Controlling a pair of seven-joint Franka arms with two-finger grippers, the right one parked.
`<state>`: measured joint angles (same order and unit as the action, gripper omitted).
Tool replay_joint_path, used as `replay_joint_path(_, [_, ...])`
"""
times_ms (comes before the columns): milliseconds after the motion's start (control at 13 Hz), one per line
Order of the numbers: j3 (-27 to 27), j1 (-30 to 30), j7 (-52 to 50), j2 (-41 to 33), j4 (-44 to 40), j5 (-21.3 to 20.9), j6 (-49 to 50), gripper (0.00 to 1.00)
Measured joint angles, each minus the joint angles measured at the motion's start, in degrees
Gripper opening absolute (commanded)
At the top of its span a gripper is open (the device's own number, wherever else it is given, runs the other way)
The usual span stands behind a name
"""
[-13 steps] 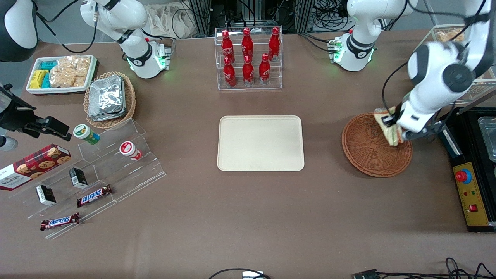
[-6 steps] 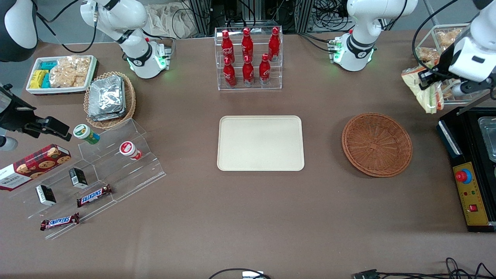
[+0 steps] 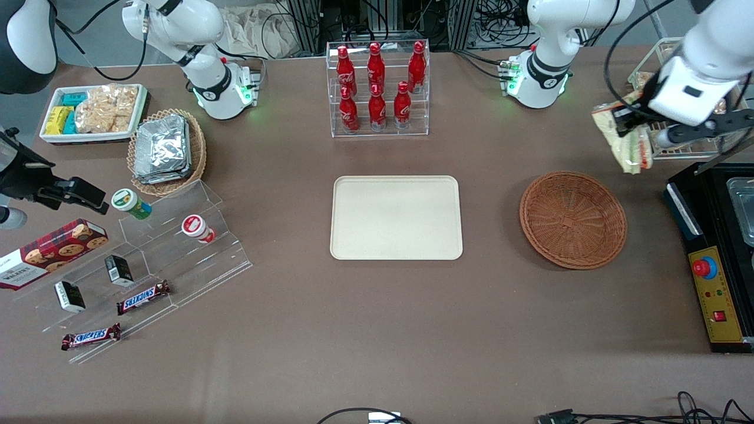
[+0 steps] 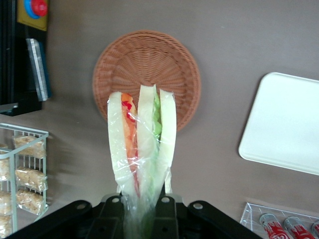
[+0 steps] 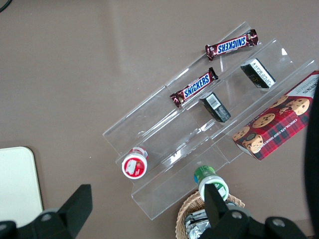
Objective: Place sandwich from basket to tray
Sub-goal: 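Carry the held sandwich with the left gripper over the white tray, then lower the sandwich onto the white tray with the left gripper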
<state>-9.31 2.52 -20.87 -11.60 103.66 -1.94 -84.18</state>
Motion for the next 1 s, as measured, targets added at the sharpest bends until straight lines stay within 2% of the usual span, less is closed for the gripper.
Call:
replay_joint_path(154, [-6.8,0.2,-6.2,3.1,-3.3,0.3,-0.1,0.0])
replay_joint_path(385, [-17.8,0.4,-24.4,12.9,-11.2,0.7,-0.6,0.0])
replay_joint_path(615, [-23.4,0.5,-33.3,21.7,-15.2,0.6,-5.9,0.0])
replay_joint_path(769, [-24.9,0.8,-33.7,23.8,-12.2,0.3,-11.2,0.0])
replay_joint_path(1000, [-25.6,2.5,-33.0,24.6,0.7,-4.0,-25.8,0.0])
